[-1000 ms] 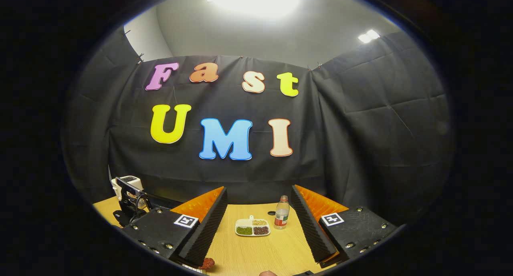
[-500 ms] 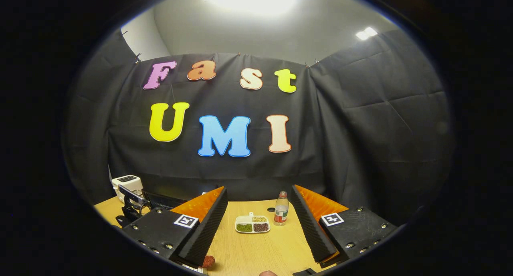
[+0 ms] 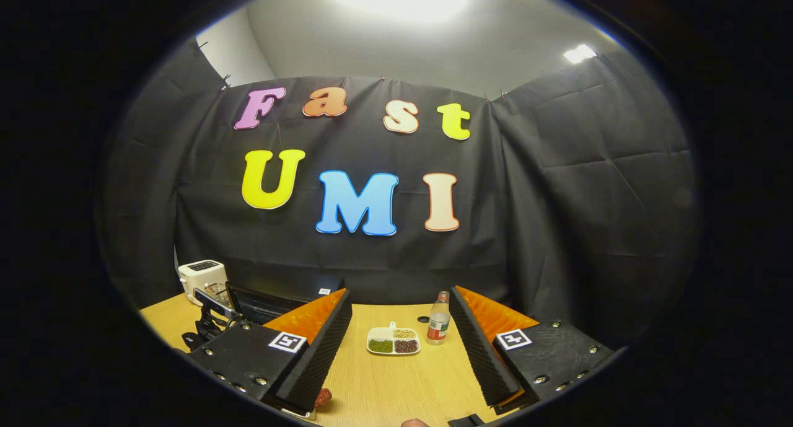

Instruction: Open the electric oven with the left hand, put the food in, and close the electric oven.

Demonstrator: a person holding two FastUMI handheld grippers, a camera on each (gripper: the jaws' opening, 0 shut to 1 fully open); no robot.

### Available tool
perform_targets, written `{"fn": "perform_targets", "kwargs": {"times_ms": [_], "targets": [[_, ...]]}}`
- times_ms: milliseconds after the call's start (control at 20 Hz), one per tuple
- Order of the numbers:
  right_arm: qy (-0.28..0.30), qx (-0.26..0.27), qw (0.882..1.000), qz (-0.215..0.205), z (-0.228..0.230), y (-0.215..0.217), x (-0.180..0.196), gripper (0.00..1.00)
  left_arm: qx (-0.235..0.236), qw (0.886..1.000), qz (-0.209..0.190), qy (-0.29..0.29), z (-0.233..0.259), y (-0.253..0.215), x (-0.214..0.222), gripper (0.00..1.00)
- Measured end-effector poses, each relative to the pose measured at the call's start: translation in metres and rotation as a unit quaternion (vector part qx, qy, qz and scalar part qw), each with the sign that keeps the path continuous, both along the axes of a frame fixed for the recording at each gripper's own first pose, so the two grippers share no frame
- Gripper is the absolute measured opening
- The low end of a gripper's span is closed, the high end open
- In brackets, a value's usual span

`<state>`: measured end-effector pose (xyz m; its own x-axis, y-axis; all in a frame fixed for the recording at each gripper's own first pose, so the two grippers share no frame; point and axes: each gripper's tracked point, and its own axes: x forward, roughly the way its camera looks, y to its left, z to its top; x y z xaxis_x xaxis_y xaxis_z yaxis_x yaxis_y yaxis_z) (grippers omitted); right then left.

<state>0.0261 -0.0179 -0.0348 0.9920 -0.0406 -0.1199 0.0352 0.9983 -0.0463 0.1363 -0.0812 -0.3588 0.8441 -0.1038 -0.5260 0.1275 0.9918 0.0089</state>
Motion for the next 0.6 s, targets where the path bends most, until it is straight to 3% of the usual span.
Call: {"fn": "perform_targets", "kwargs": {"times_ms": [150,200,250,600], "targets": [[0.011,0.008,1.000,0.012,-0.008,0.005,0.008,0.96,-0.009,0.999,0.002,-0.035,0.043,0.003,-0.005,1.00],[0.014,0.012,1.000,0.019,-0.012,0.010,0.010,0.95,-0.015,0.999,0.002,-0.048,0.060,0.006,-0.008,0.91],[0.019,0.019,0.999,0.028,-0.016,0.015,0.011,0.95,-0.023,0.998,0.004,-0.060,0.076,0.009,-0.011,1.00],[0.076,0.049,0.992,0.090,-0.062,0.050,0.019,0.96,-0.043,0.987,0.040,-0.150,0.190,0.053,-0.040,0.96]]}}
